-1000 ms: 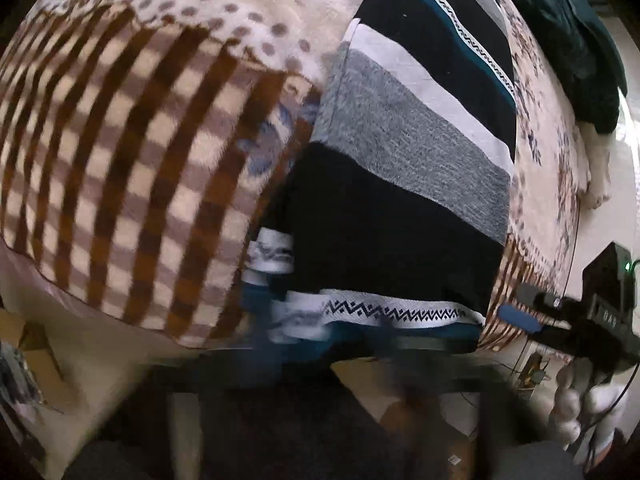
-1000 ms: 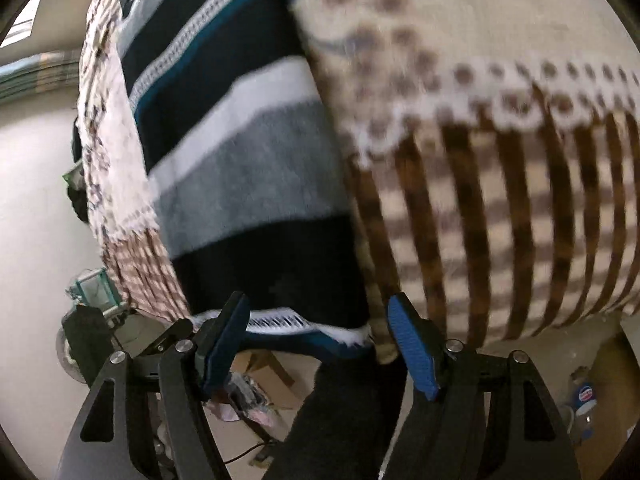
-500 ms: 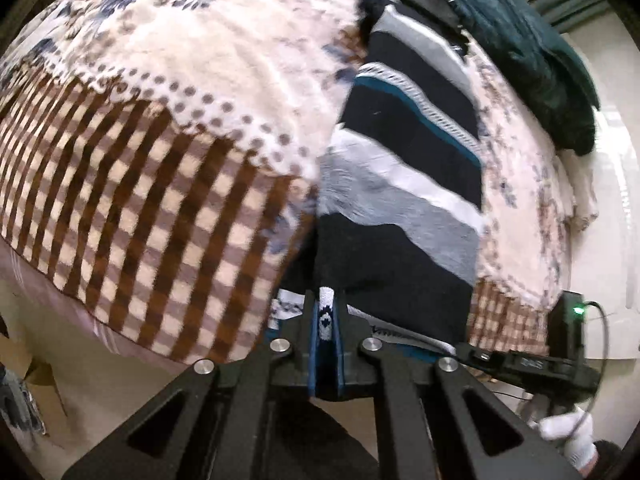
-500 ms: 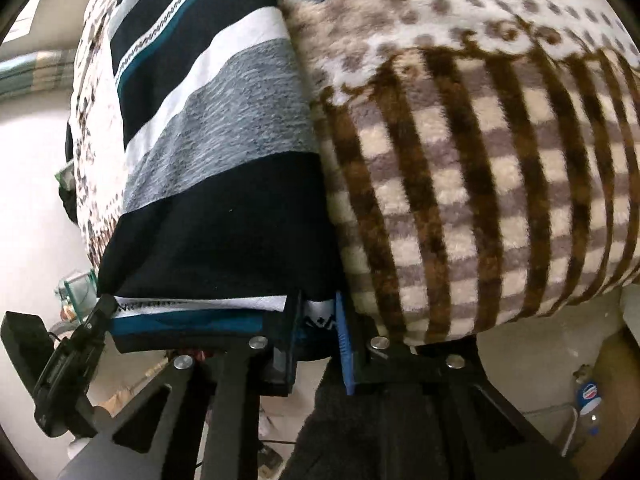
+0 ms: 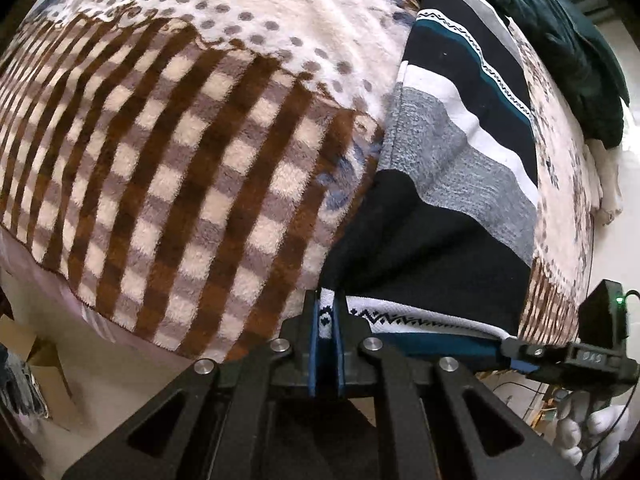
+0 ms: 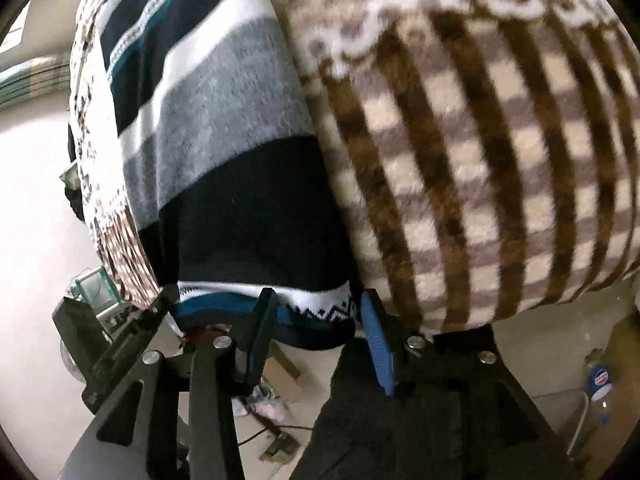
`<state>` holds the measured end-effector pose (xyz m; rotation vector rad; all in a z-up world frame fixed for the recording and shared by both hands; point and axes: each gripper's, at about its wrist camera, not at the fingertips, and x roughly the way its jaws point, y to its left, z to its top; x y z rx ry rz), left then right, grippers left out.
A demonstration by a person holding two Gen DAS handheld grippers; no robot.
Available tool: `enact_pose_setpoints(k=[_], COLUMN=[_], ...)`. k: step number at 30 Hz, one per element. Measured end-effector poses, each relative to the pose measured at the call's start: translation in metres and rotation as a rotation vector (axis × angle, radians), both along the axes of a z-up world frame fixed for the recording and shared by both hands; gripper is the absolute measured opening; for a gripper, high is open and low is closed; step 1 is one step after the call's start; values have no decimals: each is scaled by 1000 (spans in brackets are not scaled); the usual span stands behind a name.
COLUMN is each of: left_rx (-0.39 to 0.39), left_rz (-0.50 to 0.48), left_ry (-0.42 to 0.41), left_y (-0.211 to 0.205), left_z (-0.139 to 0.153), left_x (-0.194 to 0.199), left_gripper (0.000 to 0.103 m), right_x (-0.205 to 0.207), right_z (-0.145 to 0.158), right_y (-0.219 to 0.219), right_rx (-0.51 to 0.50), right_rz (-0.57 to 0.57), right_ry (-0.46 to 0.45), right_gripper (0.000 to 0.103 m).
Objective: Fold small clothes
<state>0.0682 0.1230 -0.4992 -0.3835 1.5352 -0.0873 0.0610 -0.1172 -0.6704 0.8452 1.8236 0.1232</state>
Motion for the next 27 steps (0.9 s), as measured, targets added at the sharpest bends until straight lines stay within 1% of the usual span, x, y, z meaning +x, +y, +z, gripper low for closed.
enact_pose_setpoints(k=[1, 2, 3, 4, 6, 7, 8, 9, 10, 11, 12, 14, 15, 17, 18, 21, 22, 23, 24, 25, 26, 27], left_rx=[-1, -6, -24, -63, -116, -158, -202, -225, -244, -264, -266, -269, -280, -283, -285, -237, -225, -209, -190, -200, -212, -211], left_rz=[-6, -5, 9, 38, 94, 120, 146, 165, 165, 151, 127, 75, 48, 6, -4, -31, -48, -66, -85, -85, -79, -76], left_ry=[-2, 1, 9, 17, 12, -4, -27, -49, -62, -67, -65, -57, -48, -19, -18, -32, -53, -66, -74, -80, -88, -100], left_y=[1, 4, 9, 17, 32, 38, 46, 51, 53, 53, 50, 39, 32, 18, 13, 1, -3, -6, -8, -8, -5, -5], left_z=[-1, -1, -3, -4, -1, 2, 6, 10, 11, 9, 6, -4, -12, -26, -27, -29, -26, -24, -23, -22, -19, -16], left_x=[0, 0, 1, 2, 0, -1, -3, -4, -4, -3, -1, 5, 9, 17, 19, 24, 23, 22, 19, 18, 14, 11], left_gripper=[5, 9, 9, 10, 29, 49, 65, 68, 70, 70, 70, 70, 70, 70, 70, 68, 64, 47, 35, 16, 12, 11], right_x=[-2, -5, -8, -10, -10, -9, -7, -6, -6, -5, -4, -2, -1, 0, 1, 3, 2, 3, 3, 3, 2, 1], right_z=[-2, -3, -4, -6, -3, 0, 3, 8, 11, 17, 20, 19, 15, 5, -2, -19, -24, -26, -28, -27, -27, -26], right_y=[3, 5, 5, 6, 9, 11, 11, 9, 7, 3, -2, -7, -8, -11, -11, -11, -10, -10, -9, -8, -7, -4], right_rx=[-2, -10, -39, -45, -35, -29, -23, -7, 8, 7, -3, -41, -42, -7, 7, 31, 41, 50, 69, 80, 88, 120], right_rz=[0, -13, -25, -36, -29, -6, 12, 7, -9, -33, -42, -49, -58, -91, -98, -107, -119, -131, -155, -164, -171, -178], right_ry=[-1, -10, -8, 2, -12, -20, -22, -27, -38, -64, -82, -90, -82, -69, -71, -86, -96, -105, -121, -131, -134, -131], right_gripper=[46, 32, 24, 23, 23, 25, 33, 37, 51, 64, 67, 67, 67, 67, 67, 67, 67, 67, 66, 60, 38, 28])
